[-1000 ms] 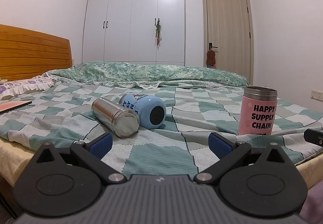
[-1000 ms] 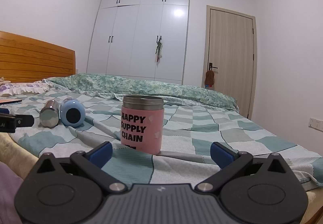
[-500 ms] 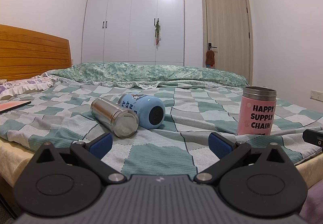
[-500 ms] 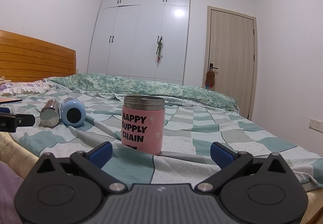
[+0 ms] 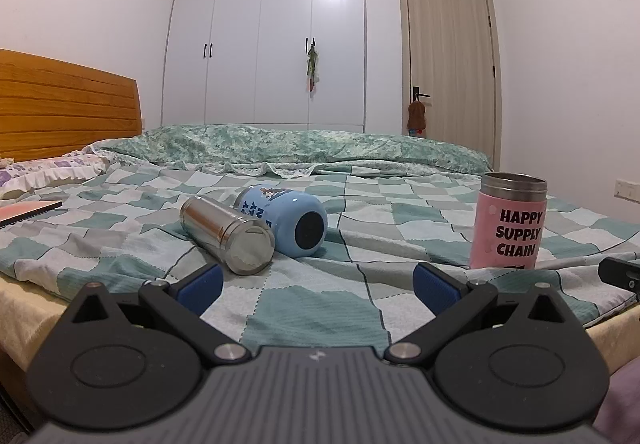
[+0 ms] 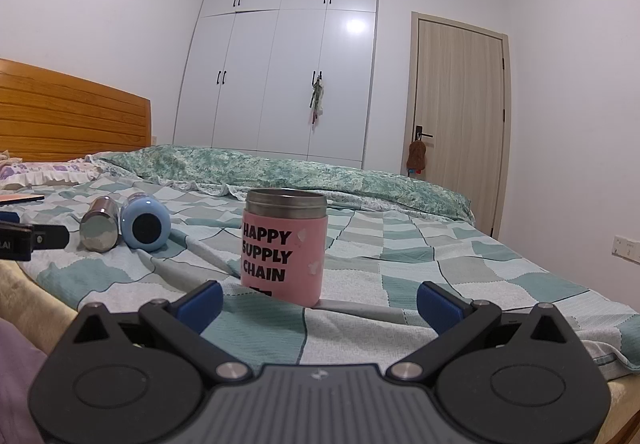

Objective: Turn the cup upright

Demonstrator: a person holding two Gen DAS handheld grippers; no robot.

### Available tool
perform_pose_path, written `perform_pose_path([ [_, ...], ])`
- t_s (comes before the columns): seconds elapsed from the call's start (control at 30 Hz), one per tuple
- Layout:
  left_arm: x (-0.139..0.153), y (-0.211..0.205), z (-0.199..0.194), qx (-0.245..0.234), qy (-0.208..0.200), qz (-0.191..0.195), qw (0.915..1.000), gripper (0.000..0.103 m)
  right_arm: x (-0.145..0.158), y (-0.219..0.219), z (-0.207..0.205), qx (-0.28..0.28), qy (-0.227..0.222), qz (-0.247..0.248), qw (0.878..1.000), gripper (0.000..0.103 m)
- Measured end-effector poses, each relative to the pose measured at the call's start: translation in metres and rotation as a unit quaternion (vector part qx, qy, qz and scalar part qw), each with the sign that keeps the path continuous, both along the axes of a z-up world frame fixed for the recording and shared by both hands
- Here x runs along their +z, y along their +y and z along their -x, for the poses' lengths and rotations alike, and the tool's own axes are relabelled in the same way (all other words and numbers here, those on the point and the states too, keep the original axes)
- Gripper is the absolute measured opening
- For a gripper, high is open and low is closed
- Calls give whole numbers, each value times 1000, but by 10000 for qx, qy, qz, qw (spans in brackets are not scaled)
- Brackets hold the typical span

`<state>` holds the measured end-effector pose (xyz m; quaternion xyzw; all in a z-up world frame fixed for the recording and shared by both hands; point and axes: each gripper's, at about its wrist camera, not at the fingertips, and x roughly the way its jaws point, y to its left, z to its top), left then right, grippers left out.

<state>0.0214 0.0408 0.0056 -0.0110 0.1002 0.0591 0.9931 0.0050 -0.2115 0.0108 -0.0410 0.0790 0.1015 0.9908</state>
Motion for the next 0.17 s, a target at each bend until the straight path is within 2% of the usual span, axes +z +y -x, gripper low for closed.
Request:
perform_pose_path([
  [0.17, 1, 1, 1, -62, -44, -8, 10000, 103, 0, 0, 0, 0, 1, -1, 10000, 103],
])
